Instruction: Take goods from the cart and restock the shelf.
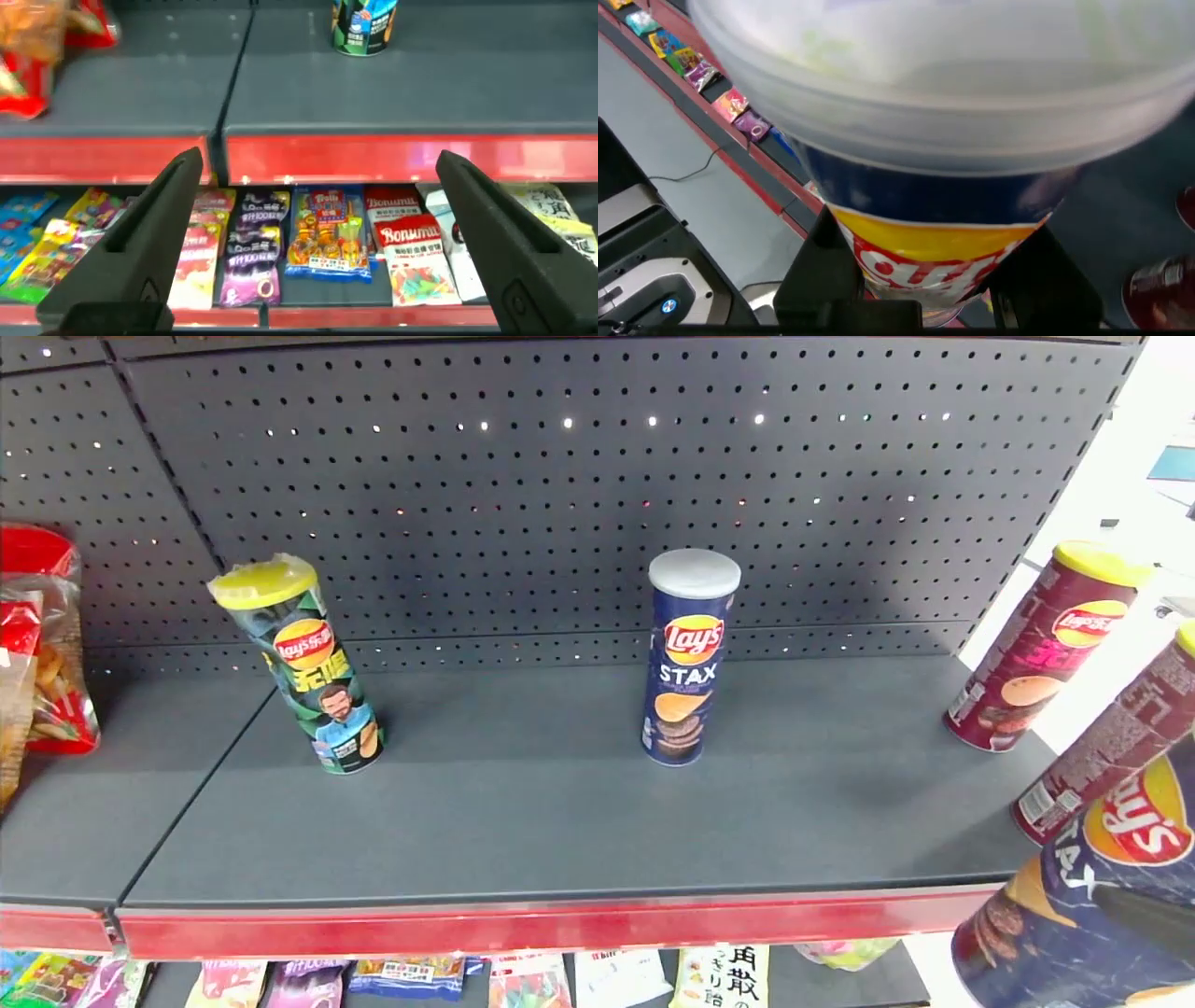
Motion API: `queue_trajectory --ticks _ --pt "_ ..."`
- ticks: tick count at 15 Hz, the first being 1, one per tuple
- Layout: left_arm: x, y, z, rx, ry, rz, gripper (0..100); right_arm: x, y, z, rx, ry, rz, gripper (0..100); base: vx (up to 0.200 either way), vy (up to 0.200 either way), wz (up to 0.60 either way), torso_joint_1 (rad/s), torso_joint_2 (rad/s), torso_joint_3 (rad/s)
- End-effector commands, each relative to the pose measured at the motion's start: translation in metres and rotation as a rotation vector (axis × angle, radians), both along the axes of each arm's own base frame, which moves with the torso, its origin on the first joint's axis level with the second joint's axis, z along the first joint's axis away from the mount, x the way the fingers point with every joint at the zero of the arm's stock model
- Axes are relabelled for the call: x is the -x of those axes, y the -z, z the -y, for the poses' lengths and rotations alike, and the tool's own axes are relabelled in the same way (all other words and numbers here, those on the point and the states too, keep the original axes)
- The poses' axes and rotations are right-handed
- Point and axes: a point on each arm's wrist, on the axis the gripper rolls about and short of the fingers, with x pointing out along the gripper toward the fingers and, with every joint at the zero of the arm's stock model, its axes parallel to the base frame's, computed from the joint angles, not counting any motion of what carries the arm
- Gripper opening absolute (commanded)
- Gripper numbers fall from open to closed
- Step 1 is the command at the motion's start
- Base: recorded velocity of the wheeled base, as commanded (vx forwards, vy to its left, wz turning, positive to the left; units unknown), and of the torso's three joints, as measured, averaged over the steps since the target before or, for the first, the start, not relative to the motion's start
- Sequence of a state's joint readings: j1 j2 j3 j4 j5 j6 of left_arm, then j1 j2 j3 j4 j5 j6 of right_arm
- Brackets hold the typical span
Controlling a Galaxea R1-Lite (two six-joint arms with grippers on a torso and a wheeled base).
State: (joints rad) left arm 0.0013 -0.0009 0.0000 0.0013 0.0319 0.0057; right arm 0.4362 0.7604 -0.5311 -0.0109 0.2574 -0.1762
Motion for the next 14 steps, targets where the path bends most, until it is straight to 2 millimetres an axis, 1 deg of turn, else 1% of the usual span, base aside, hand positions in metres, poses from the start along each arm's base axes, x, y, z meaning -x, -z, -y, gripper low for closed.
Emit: queue_trajectory --ticks 1,5,8,9,10,11,12,13,14 --pt "0.0 0.0 0.0 0.0 -0.001 -0.001 100 0.0 0.0 -0.002 0.0 -0.024 -0.001 0 0.0 0.0 0.0 0.0 0.0 0.0" --pt "-0.001 -0.001 0.0 0.0 0.006 -0.007 100 0.001 0.003 -0.002 0.005 -0.03 -0.009 0 0.0 0.0 0.0 0.0 0.0 0.0" --pt "-0.004 -0.002 0.0 -0.008 0.035 -0.056 100 0.001 0.0 -0.002 0.0 -0.032 0.001 0 0.0 0.0 0.0 0.0 0.0 0.0" --pt "-0.004 -0.003 0.001 -0.044 0.1 -0.046 100 0.003 0.0 -0.002 -0.003 -0.047 0.004 0 0.0 0.0 0.0 0.0 0.0 0.0" --pt "-0.002 -0.034 0.002 -0.039 0.147 0.011 100 0.004 0.002 -0.002 -0.002 -0.052 0.001 0 0.0 0.0 0.0 0.0 0.0 0.0" --pt "-0.005 -0.058 0.002 -0.033 0.145 0.012 100 0.004 0.003 -0.002 -0.004 -0.049 -0.002 0 0.0 0.0 0.0 0.0 0.0 0.0" --pt "-0.018 -0.114 0.003 -0.023 0.168 0.026 100 0.005 0.003 -0.001 -0.008 -0.048 -0.002 0 0.0 0.0 0.0 0.0 0.0 0.0" --pt "-0.036 -0.134 0.006 -0.045 0.313 -0.017 100 0.006 0.002 -0.001 -0.011 -0.049 0.003 0 0.0 0.0 0.0 0.0 0.0 0.0" --pt "-0.052 -0.138 0.01 -0.101 0.45 -0.066 100 0.005 0.0 -0.001 -0.013 -0.047 0.007 0 0.0 0.0 0.0 0.0 0.0 0.0"
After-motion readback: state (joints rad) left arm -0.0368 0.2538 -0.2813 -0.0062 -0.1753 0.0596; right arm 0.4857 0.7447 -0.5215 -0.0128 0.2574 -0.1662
